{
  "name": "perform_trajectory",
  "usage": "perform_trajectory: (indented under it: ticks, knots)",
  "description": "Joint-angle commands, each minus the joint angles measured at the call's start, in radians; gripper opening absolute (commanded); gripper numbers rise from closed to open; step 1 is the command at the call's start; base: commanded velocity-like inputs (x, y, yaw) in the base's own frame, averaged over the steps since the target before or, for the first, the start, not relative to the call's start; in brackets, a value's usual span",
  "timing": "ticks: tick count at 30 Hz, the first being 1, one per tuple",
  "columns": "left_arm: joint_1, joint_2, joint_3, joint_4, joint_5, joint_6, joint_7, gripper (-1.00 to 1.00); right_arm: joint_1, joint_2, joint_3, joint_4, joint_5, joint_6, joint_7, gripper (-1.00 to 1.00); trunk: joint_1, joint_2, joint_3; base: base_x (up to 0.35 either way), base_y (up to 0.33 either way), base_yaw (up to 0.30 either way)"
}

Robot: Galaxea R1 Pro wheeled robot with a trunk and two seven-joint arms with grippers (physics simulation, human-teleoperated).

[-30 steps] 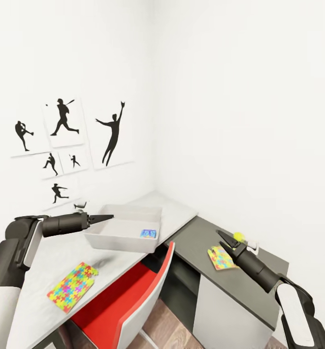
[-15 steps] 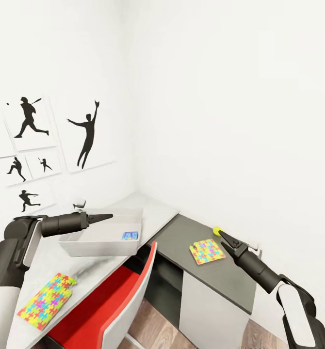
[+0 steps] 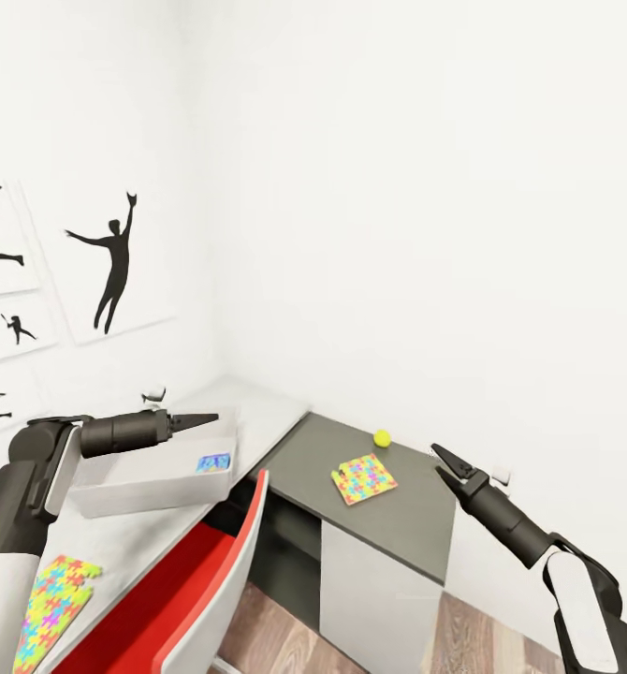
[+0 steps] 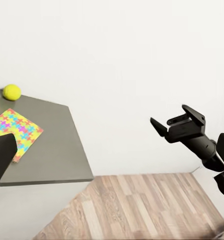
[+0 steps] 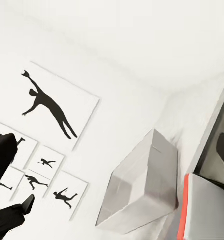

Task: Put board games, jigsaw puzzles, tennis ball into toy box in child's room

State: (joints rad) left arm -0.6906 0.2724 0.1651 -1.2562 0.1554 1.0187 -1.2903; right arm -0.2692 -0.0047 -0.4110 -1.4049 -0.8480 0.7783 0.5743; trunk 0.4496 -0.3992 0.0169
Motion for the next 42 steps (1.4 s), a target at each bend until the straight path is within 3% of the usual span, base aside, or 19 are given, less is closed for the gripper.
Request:
perform_trajectory:
  ticks: [1,9,32,42]
  knots:
    - [0.0,0.0,0.0,0.0,0.002,0.008,-0.001,1.0,-0.001,0.0,-0.011,0.001,-0.003,0.008,0.005,1.0,0.0,-0.001,0.0,0.0,0.0,-0.276]
    - [0.0,0.002,0.002,0.0,0.003,0.008,-0.003,1.0,-0.001,-0.002,-0.048,0.001,0.0,0.012,0.049,1.0,0.0,-0.001,0.0,-0.009,0.0,-0.276]
    - [0.0,-0.001,0.0,0.0,0.003,0.0,0.0,1.0,-0.001,-0.003,-0.056,0.007,0.004,0.01,0.065,1.0,0.0,-0.001,0.0,-0.047,0.0,-0.276]
    - [0.0,-0.005,-0.001,-0.001,0.008,0.0,-0.002,1.0,-0.001,-0.009,-0.078,0.008,0.003,0.012,0.065,1.0,0.0,-0.001,0.0,-0.001,0.0,-0.276]
